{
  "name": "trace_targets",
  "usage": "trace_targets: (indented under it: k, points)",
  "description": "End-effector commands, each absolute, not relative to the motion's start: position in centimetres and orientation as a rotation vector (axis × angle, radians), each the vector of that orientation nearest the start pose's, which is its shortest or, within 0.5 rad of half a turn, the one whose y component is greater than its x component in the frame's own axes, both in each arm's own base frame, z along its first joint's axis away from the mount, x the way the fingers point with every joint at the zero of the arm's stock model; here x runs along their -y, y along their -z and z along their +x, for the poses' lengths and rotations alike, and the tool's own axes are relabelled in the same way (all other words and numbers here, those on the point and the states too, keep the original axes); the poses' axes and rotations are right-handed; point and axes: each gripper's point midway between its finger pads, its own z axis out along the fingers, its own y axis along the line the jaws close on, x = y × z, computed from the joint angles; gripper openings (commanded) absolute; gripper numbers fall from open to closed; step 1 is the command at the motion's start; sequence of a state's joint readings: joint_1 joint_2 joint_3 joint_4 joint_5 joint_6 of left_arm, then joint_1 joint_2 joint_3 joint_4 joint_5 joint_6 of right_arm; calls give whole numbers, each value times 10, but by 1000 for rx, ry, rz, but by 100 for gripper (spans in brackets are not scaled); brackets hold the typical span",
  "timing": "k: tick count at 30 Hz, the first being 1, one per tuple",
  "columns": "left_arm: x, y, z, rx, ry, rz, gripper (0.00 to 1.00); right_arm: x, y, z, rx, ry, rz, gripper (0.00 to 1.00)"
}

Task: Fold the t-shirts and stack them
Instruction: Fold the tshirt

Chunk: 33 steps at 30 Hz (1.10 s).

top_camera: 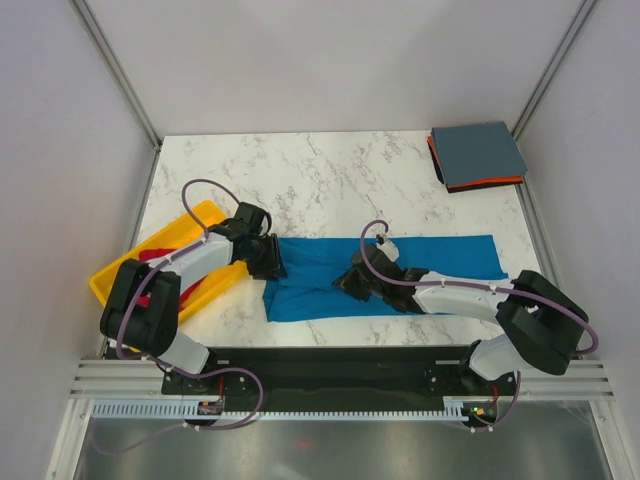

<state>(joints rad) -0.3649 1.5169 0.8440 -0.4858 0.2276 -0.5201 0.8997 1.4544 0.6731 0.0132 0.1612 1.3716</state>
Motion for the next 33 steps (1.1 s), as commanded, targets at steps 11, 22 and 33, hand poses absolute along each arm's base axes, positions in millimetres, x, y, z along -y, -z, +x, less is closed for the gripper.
trace_targets:
  k: [11, 22, 33]
  points:
    - [170, -33, 271, -2793, 585, -185, 17, -309, -62, 233, -2421, -917, 665, 0]
    - [174, -45, 269, -2782, 620, -207, 2, -309, -63, 233, -2430, -929, 649, 0]
    - [186, -104, 246, -2728, 720, -220, 2, -302, -63, 234, -2450, -929, 618, 0]
